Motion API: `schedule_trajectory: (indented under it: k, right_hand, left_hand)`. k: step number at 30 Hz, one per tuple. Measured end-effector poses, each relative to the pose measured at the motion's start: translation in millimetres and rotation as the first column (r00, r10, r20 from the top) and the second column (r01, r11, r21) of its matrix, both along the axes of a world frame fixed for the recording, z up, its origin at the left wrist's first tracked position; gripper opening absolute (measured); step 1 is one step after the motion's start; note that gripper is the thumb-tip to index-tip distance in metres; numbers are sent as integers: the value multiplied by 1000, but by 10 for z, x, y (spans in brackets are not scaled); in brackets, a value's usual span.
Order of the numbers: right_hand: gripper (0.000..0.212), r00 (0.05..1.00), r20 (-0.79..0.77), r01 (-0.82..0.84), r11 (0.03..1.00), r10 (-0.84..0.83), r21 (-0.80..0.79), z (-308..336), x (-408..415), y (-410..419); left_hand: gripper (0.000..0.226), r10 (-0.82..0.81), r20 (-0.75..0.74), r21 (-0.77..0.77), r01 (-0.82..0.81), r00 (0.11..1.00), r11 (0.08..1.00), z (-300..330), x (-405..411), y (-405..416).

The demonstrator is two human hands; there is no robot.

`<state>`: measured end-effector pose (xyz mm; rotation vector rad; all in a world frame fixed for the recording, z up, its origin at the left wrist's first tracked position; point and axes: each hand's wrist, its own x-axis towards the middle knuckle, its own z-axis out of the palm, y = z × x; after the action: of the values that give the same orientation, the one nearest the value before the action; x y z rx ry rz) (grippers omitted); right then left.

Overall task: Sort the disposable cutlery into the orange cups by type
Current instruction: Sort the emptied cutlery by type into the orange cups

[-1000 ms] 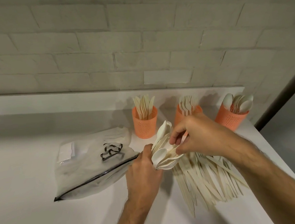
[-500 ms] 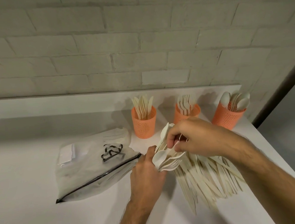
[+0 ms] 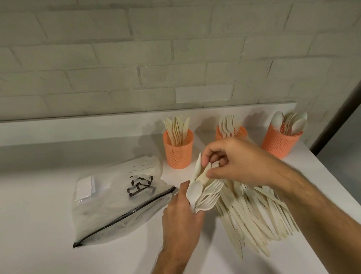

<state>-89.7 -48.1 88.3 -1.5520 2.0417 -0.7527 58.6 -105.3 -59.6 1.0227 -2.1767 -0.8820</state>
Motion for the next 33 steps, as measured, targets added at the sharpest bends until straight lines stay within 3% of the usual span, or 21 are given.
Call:
schedule_trajectory:
  k: [3,7,14,19,24,33]
  right_hand:
    - [22,992,128,-11,998,19,-63,15,-16,-21]
    - [19,913,408,123,958,-8,-258,-35,-50,-71]
    - [16,886,461,160,901,49,-403,-289,152,-143]
    - [26,810,583,352,742,64,-571,-1,59,-219]
    - [24,837,547,446,553,23,-704,348,-249,-491]
    - [27,951,218,309,719,-220,-623,-306,-616,-1329]
  left_hand:
    - [35,-26,-59,38,28,998,999,21,0,-23]
    - [26,-16,-145,75,28,989,997,59,25,-61]
    - [22,13,-288,153,32,958,988,92,-9,-121]
    - [33,98,-406,362,61,908,930,45,-32,-199]
    - [19,249,-493,513,47,834,857,-3,-77,-229]
    - [7,275,-379,473,-70,884,878,-300,-21,-229]
